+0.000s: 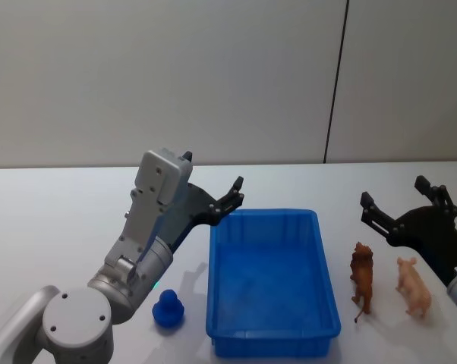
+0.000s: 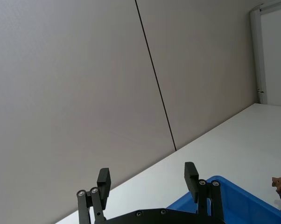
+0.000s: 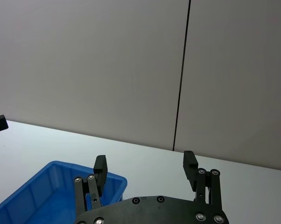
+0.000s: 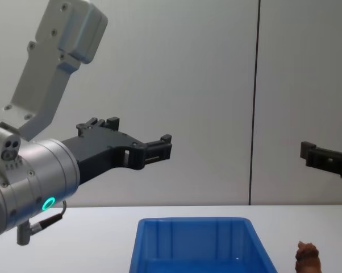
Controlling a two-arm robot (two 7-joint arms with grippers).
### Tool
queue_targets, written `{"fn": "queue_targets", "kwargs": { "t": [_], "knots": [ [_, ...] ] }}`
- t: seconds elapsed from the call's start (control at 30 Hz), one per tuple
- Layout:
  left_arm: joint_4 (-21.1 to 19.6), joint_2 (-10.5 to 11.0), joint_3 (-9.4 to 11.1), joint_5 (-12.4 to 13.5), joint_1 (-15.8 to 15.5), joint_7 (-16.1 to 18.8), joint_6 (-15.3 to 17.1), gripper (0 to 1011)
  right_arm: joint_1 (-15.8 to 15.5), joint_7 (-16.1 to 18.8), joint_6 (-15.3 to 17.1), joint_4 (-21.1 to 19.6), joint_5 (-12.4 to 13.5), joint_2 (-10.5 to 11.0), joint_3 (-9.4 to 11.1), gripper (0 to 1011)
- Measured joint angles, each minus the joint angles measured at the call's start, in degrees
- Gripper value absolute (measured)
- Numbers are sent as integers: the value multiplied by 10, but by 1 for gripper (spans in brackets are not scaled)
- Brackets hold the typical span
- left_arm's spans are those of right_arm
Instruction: Pick up the two dolls from the table and place them into the box.
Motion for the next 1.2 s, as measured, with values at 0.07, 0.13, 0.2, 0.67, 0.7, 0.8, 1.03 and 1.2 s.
{"fn": "queue_targets", "kwargs": {
  "t": [0.07, 0.13, 0.2, 0.67, 0.7, 0.8, 1.03, 1.2],
  "knots": [
    [0, 0, 0, 0, 0, 0, 0, 1001, 0, 0, 0, 0, 0, 0, 0, 1001],
    [0, 0, 0, 0, 0, 0, 0, 1001, 0, 0, 0, 0, 0, 0, 0, 1001],
    [0, 0, 0, 0, 0, 0, 0, 1001, 0, 0, 0, 0, 0, 0, 0, 1001],
    [0, 0, 0, 0, 0, 0, 0, 1001, 0, 0, 0, 0, 0, 0, 0, 1001],
    [0, 0, 0, 0, 0, 0, 0, 1001, 0, 0, 0, 0, 0, 0, 0, 1001],
    [0, 0, 0, 0, 0, 0, 0, 1001, 0, 0, 0, 0, 0, 0, 0, 1001],
    [0, 0, 0, 0, 0, 0, 0, 1001, 0, 0, 0, 0, 0, 0, 0, 1001],
    [0, 0, 0, 0, 0, 0, 0, 1001, 0, 0, 0, 0, 0, 0, 0, 1001]
  ]
}}
